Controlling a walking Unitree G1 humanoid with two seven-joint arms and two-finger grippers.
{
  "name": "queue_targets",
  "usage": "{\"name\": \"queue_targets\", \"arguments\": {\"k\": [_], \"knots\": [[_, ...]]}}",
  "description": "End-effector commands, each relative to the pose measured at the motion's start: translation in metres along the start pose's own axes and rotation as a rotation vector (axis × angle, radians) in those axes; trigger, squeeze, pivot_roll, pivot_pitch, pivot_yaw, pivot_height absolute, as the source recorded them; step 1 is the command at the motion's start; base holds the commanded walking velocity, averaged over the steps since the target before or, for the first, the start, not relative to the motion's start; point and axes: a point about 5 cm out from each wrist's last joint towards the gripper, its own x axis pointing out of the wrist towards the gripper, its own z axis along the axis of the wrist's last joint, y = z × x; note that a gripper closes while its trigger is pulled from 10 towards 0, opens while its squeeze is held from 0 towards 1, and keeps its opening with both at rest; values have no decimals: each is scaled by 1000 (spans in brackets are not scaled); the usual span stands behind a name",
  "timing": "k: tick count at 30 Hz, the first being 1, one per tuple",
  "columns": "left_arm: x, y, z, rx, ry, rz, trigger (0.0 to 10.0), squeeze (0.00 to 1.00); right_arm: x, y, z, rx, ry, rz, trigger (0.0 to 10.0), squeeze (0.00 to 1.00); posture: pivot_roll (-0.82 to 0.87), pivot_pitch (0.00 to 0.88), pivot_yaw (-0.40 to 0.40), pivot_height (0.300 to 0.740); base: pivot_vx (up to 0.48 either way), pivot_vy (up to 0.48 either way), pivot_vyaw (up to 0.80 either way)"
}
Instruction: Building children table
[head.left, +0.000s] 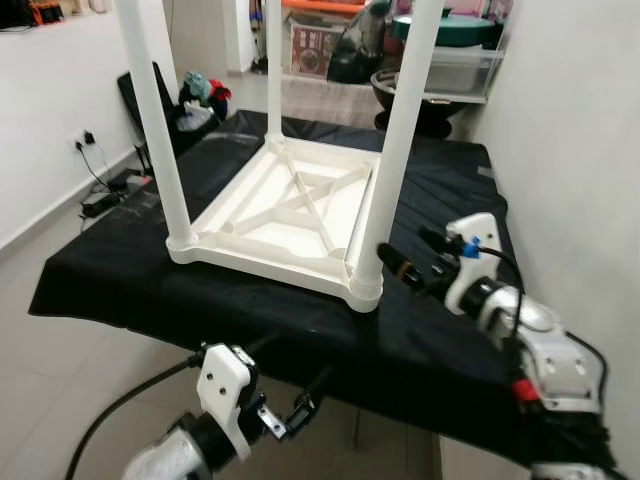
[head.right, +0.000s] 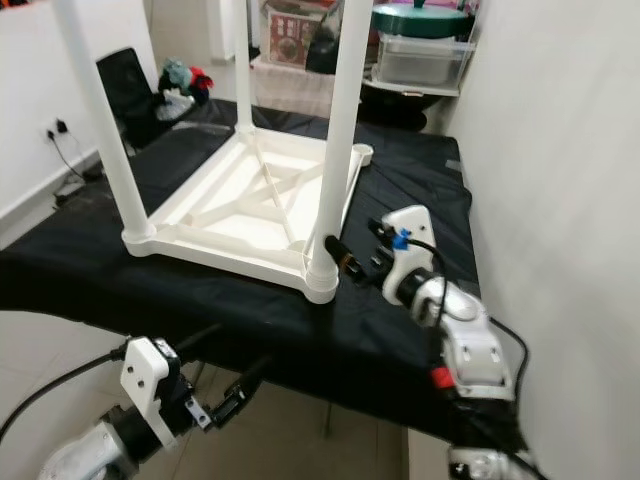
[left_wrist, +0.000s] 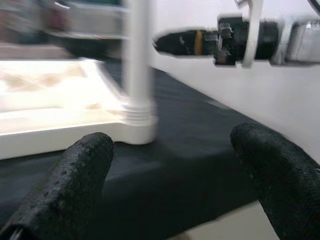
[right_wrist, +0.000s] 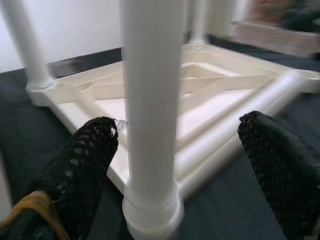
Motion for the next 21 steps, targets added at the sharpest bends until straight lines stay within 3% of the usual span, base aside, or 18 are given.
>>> {"name": "queue_targets", "arguments": {"k": [1,6,10,14,21], "knots": [[-2,-3,-6,-13,32,-5,10000,0,7,5,1,10,-16,31,10000,0,-74,7,-64,740,0,0,0],[5,6,-4,-3,49,36,10000,0,7,6,-4,1,-7,20,10000,0,-72,13,-69,740,0,0,0],[13,16,-3,13,59,129,10000,0,4,16,-17,21,12,43,10000,0,-74,17,-69,740,0,0,0],[13,16,-5,6,69,135,10000,0,3,18,-23,36,11,20,10000,0,-74,18,-64,740,0,0,0],[16,12,-4,8,58,82,10000,0,17,14,-20,34,-16,-52,10000,0,-73,18,-62,740,0,0,0]]}}
